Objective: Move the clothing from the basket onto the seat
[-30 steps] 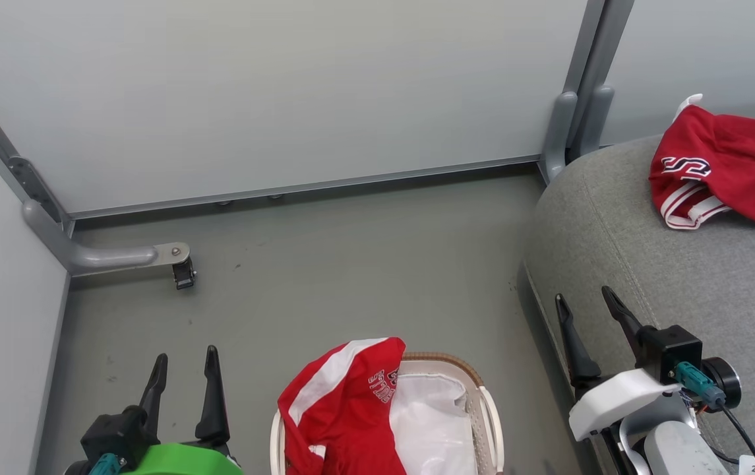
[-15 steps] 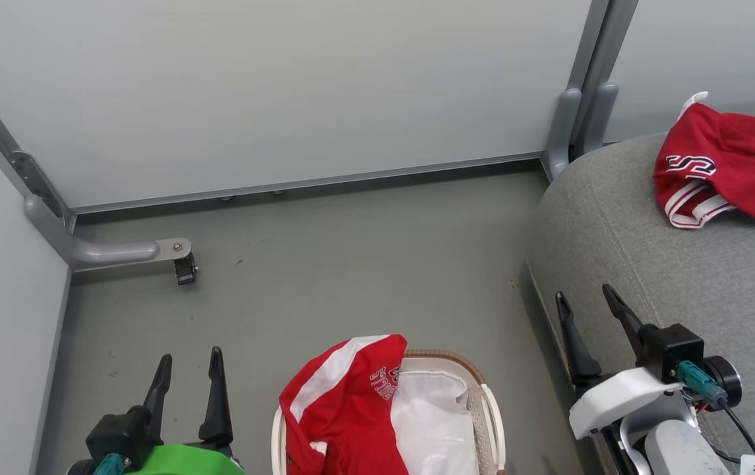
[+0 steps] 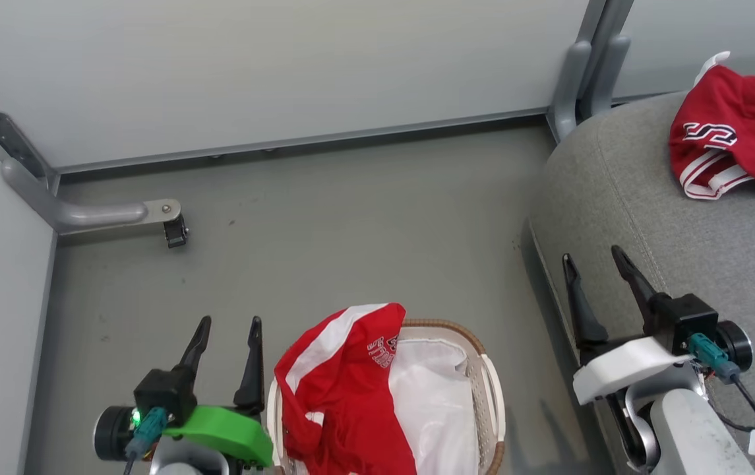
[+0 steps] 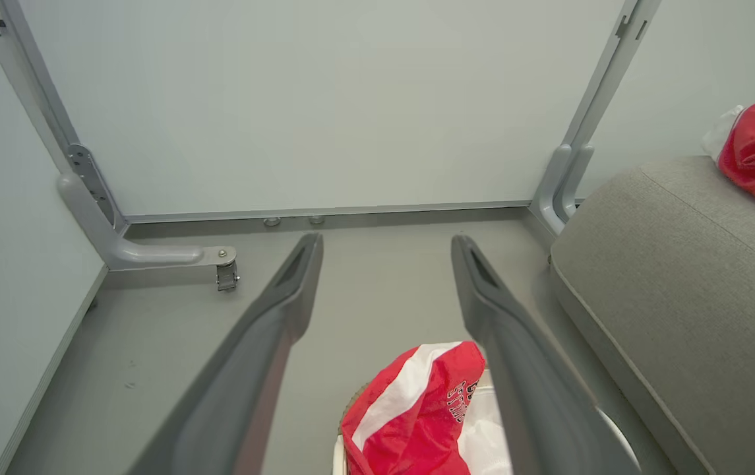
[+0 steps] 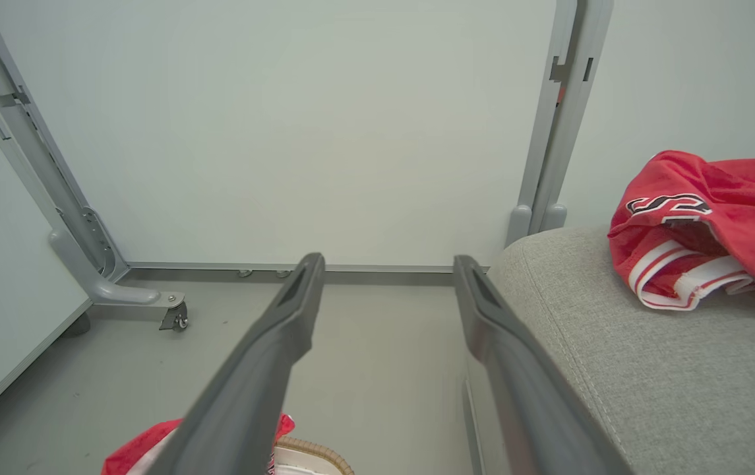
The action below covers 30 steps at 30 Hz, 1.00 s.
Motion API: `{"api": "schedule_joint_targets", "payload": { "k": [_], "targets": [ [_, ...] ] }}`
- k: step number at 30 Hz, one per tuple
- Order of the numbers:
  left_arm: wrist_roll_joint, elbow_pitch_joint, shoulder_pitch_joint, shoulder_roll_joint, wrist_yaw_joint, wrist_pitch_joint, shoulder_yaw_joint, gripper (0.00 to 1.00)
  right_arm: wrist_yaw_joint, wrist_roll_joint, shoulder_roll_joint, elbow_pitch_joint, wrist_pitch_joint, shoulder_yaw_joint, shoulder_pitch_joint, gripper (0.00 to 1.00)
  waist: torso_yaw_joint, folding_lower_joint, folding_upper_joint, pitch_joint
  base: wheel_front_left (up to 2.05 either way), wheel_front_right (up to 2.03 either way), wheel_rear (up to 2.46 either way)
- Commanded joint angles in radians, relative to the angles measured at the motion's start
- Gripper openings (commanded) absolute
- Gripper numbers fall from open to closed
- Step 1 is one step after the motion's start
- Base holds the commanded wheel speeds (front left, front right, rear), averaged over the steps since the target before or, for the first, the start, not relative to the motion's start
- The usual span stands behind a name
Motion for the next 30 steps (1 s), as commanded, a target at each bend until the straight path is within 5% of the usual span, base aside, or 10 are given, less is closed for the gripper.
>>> {"api": "schedule_joint_targets", "payload": {
  "k": [1,11,30],
  "targets": [
    [0.018,0.026,-0.045,0.002,-0.007,0.001,-0.012,1.00,-0.001,-0.012,-0.004,-0.014,-0.002,-0.008,-0.025,1.00,-0.005,0.0001,0.0000,0.071,0.00,0.00,0.00],
    [0.092,0.276,-0.282,0.002,-0.023,0.001,-0.159,1.00,-0.001,-0.049,-0.004,-0.083,-0.002,-0.052,-0.123,1.00,-0.031,0.0001,0.0000,0.271,0.00,0.00,0.00],
    [0.054,0.760,-0.595,0.003,-0.024,0.090,-0.518,1.00,-0.001,-0.010,-0.004,-0.166,-0.002,-0.056,-0.265,1.00,-0.126,0.0001,0.0000,0.591,0.00,0.00,0.00]
  ]
}}
